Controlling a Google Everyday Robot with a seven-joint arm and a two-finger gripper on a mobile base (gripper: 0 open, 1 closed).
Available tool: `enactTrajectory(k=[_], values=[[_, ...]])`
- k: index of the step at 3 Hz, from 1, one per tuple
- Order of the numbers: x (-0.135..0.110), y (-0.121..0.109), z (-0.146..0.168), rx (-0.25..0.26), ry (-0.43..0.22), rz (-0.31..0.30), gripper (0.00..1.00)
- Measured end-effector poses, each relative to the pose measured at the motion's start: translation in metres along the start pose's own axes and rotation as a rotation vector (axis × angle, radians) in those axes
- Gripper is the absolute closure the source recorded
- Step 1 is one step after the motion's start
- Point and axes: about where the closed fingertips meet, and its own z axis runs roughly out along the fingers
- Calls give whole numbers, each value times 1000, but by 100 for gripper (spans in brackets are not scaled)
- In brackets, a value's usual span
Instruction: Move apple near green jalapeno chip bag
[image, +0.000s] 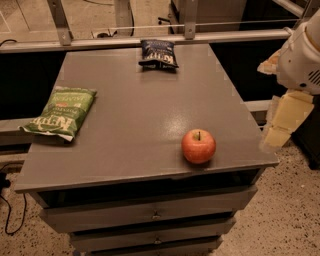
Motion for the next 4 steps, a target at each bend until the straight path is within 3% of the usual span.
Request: enactTrajectory(k=[3, 4], values=[[-25, 27, 85, -129, -214, 97, 0], [-32, 34, 105, -142, -267, 121, 0]])
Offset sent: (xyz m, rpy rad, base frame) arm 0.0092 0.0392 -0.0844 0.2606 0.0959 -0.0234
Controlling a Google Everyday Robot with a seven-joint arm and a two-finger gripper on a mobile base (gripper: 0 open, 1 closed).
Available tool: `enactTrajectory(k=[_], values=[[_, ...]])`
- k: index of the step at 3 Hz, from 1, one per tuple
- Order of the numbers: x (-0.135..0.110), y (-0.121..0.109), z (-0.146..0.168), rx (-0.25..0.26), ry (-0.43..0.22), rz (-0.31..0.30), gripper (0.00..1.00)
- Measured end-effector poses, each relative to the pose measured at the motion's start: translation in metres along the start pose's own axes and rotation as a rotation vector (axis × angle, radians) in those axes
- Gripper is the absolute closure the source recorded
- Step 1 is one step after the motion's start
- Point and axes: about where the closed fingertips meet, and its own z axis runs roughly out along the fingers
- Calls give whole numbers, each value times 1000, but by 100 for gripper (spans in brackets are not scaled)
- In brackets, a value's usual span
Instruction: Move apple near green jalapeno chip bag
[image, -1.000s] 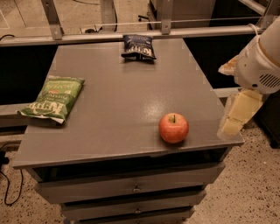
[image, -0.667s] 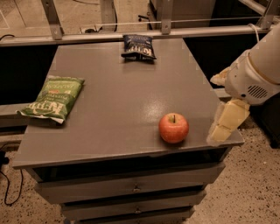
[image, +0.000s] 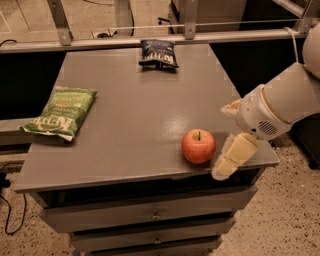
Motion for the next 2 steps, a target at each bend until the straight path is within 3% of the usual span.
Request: enactTrajectory(k=[1, 2], values=[[-5, 2, 17, -3, -50, 15, 0], [-15, 2, 30, -1, -99, 18, 17]])
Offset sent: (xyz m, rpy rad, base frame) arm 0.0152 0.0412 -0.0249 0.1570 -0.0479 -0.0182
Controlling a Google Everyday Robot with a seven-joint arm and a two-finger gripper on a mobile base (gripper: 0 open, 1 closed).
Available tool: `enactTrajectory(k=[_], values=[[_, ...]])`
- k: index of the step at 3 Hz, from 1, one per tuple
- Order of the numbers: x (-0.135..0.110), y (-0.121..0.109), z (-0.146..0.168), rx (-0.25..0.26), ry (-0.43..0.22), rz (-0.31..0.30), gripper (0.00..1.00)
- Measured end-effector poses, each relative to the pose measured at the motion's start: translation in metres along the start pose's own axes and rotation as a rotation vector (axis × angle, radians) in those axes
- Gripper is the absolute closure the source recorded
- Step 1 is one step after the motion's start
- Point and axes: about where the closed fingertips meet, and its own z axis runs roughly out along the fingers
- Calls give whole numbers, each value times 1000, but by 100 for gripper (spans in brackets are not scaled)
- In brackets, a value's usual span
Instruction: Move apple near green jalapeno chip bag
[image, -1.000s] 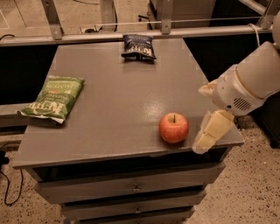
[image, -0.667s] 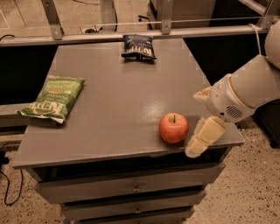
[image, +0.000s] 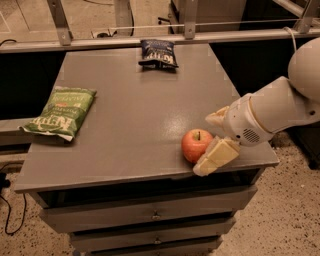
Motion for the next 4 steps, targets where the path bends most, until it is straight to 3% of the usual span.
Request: enactTrajectory(k=[2, 3, 4], values=[[-7, 1, 12, 6, -45, 25, 64], [-15, -4, -7, 36, -69, 11, 88], [-32, -25, -57, 98, -65, -57, 100]])
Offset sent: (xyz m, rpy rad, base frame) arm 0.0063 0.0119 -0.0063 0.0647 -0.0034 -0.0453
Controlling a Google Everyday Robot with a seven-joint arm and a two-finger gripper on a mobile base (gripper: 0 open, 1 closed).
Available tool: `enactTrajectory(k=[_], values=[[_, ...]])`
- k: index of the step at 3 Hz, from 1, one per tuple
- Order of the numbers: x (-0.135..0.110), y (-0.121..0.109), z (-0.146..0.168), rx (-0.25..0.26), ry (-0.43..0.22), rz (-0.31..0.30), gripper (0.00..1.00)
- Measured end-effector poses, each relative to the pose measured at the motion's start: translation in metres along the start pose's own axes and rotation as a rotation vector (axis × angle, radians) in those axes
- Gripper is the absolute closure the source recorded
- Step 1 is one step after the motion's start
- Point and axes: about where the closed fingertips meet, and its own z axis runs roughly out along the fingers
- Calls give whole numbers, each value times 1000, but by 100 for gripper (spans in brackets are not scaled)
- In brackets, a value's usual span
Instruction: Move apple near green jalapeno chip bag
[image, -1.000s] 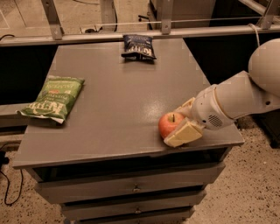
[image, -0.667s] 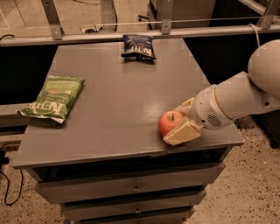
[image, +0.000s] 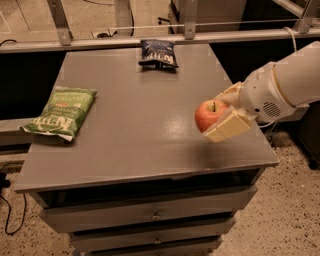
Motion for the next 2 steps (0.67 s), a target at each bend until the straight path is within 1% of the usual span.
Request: enactTrajectory(k=[1, 2], values=[[-3, -2, 3, 3, -5, -9, 100], [-9, -7, 6, 17, -16, -30, 100]])
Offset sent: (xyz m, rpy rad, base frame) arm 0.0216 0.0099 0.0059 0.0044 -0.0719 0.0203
